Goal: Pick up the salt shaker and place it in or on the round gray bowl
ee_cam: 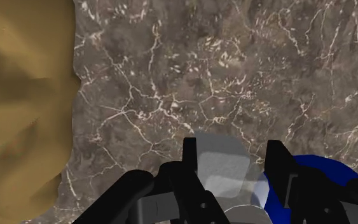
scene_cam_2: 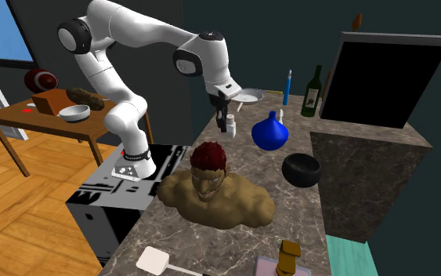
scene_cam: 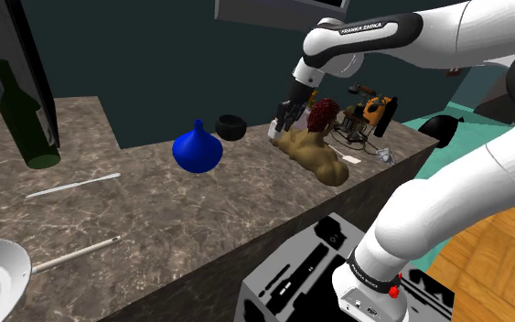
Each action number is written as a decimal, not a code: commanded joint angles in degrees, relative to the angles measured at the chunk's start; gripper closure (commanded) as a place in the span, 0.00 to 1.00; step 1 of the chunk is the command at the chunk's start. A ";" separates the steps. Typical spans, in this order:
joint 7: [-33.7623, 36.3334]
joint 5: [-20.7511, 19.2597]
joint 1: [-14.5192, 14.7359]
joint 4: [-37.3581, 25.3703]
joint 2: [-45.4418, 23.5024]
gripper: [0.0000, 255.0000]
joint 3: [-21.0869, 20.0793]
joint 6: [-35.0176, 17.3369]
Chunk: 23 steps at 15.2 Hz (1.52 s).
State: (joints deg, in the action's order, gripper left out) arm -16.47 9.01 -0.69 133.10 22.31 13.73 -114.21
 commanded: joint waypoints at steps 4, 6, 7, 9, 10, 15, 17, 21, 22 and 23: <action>-0.66 1.43 0.86 -7.70 -6.87 1.00 0.69 1.11; -1.35 2.57 1.26 -12.55 -11.60 1.00 1.18 1.49; -1.68 3.17 1.39 -15.08 -13.96 1.00 1.40 1.81; -2.32 4.41 1.49 -20.38 -18.70 1.00 1.77 2.68; -2.61 5.05 1.46 -23.15 -21.09 1.00 1.91 3.24; -3.60 8.29 0.44 -38.66 -33.41 1.00 2.23 7.27; -3.66 9.55 -0.40 -45.91 -38.67 1.00 2.14 9.52; -2.87 11.93 -3.05 -63.68 -50.60 1.00 1.51 15.62; -2.38 12.51 -3.99 -69.35 -54.17 1.00 1.22 17.70; -1.69 13.10 -5.13 -76.02 -58.23 1.00 0.85 20.19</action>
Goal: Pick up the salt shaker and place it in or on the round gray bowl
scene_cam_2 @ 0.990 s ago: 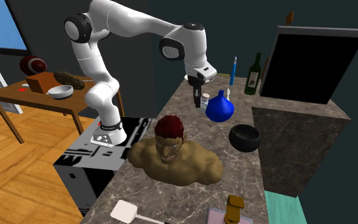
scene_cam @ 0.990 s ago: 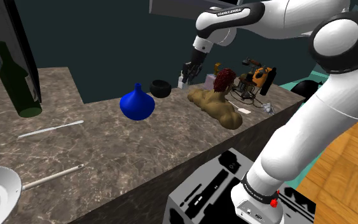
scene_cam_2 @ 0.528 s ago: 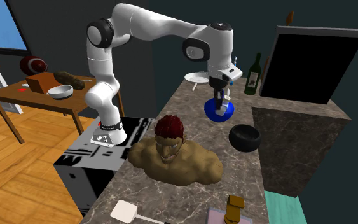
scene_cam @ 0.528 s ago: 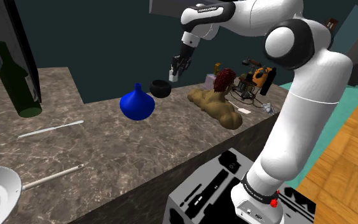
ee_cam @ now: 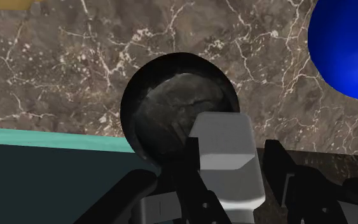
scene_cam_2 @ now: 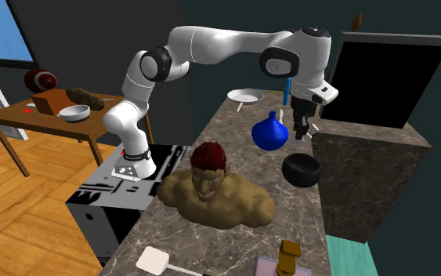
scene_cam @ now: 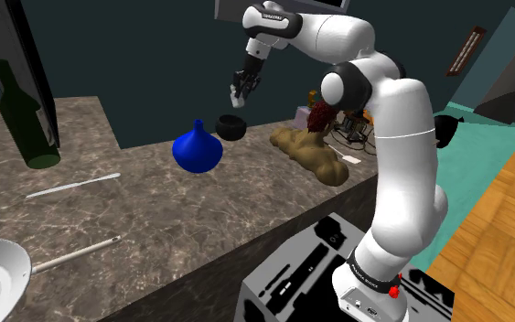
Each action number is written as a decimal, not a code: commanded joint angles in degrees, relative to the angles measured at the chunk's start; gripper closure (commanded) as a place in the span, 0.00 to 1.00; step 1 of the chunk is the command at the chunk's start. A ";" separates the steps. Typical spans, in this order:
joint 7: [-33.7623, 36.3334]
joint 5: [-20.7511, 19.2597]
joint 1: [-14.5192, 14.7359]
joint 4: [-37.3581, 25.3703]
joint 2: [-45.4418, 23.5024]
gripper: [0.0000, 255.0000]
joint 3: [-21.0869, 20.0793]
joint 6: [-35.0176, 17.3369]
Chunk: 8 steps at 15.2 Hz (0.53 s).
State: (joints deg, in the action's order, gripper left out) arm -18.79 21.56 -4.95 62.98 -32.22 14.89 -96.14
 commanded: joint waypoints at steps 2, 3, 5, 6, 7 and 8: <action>1.24 1.01 -1.91 -11.66 -7.58 1.00 -0.77 3.87; 0.96 0.97 -1.70 -10.23 -7.20 1.00 -0.74 2.87; 0.44 0.94 -1.31 -7.63 -6.58 1.00 -0.67 0.99; 0.20 0.94 -1.13 -6.45 -6.34 1.00 -0.65 0.09; -0.04 0.95 -0.97 -5.32 -6.13 1.00 -0.63 -0.78; -0.28 0.97 -0.82 -4.26 -5.96 1.00 -0.61 -1.63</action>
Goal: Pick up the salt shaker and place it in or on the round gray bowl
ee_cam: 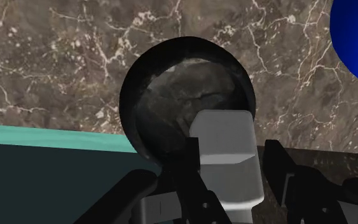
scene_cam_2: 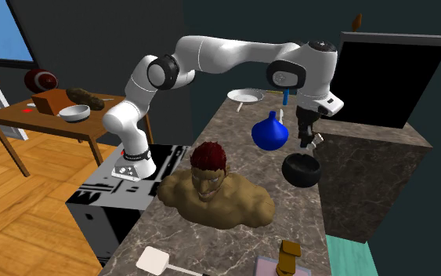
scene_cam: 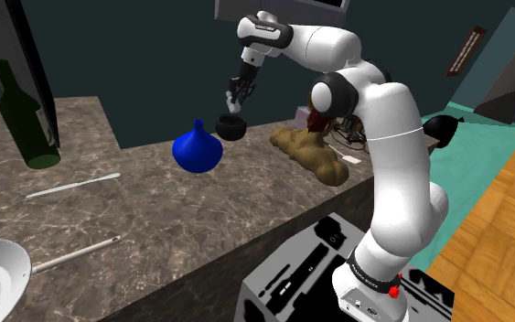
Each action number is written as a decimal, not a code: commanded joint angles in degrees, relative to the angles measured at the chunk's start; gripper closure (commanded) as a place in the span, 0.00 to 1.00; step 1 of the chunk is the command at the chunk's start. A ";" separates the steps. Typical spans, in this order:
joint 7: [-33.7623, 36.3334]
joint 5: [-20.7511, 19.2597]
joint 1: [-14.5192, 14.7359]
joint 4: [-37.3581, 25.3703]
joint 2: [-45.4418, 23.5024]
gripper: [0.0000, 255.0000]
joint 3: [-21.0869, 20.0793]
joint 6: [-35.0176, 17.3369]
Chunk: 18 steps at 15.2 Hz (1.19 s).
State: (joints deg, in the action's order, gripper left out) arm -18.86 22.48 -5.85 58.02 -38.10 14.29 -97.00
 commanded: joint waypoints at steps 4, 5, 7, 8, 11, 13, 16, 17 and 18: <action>-1.08 0.17 0.57 4.46 0.34 1.00 0.01 -3.98; -1.29 0.22 0.68 5.30 0.38 1.00 0.00 -4.74; -1.70 0.33 0.86 6.87 0.40 1.00 -0.03 -6.21; -1.87 0.38 0.93 7.48 0.39 1.00 -0.04 -6.81; -1.87 0.38 0.93 7.48 0.39 1.00 -0.04 -6.81; -1.87 0.38 0.93 7.48 0.39 1.00 -0.04 -6.81; -1.87 0.38 0.93 7.47 0.39 0.00 -0.04 -6.81; -1.87 0.38 0.93 7.47 0.39 0.00 -0.04 -6.81; -1.87 0.38 0.93 7.47 0.39 0.00 -0.04 -6.81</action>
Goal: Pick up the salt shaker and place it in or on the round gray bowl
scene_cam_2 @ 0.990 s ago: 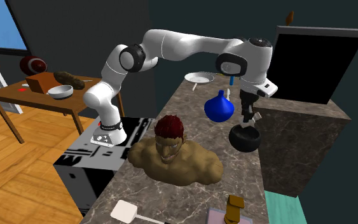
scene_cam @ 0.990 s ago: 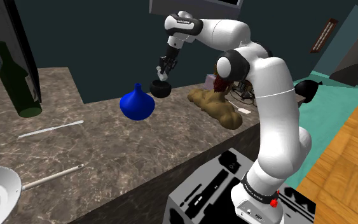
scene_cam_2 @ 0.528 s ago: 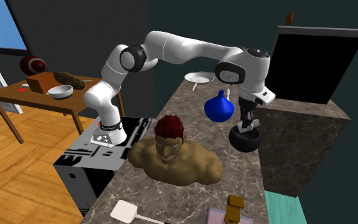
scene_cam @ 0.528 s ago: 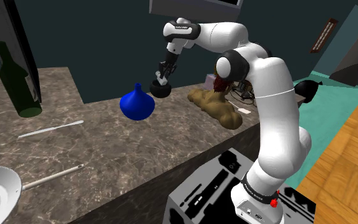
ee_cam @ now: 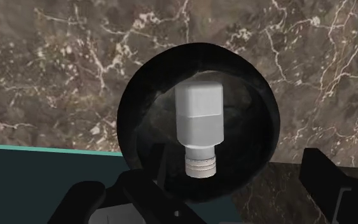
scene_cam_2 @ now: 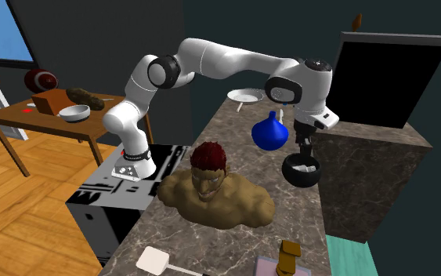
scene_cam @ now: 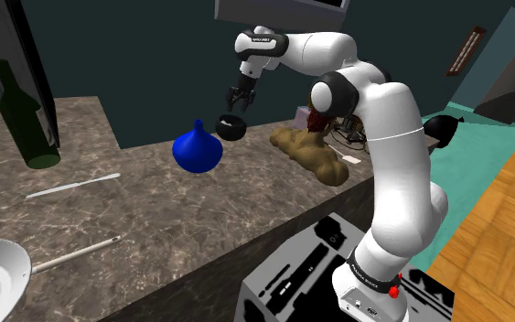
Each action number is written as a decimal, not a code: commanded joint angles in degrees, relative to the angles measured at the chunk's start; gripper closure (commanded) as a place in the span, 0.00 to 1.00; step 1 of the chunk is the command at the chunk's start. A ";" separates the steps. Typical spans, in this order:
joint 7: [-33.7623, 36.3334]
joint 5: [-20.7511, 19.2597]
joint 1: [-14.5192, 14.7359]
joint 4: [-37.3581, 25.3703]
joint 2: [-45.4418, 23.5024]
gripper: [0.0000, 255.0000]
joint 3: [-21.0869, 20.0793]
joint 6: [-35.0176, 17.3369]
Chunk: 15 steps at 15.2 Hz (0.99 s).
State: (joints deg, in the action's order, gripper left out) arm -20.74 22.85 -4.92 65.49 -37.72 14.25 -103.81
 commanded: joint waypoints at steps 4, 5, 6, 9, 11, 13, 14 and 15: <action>0.22 -0.12 -0.37 -1.56 0.19 0.00 0.10 1.73; 0.46 -0.22 -0.79 -3.31 0.26 0.00 0.17 3.54; 0.72 -0.29 -1.25 -5.28 0.20 0.00 0.22 5.43; 0.94 -0.31 -1.66 -7.01 0.05 0.00 0.25 6.99; 0.94 -0.31 -1.65 -7.01 0.05 0.00 0.25 6.99; 0.94 -0.31 -1.66 -7.01 0.05 0.00 0.25 6.99; 0.94 -0.31 -1.66 -7.01 0.05 0.00 0.25 6.99; 0.94 -0.31 -1.65 -7.00 0.05 0.00 0.25 6.98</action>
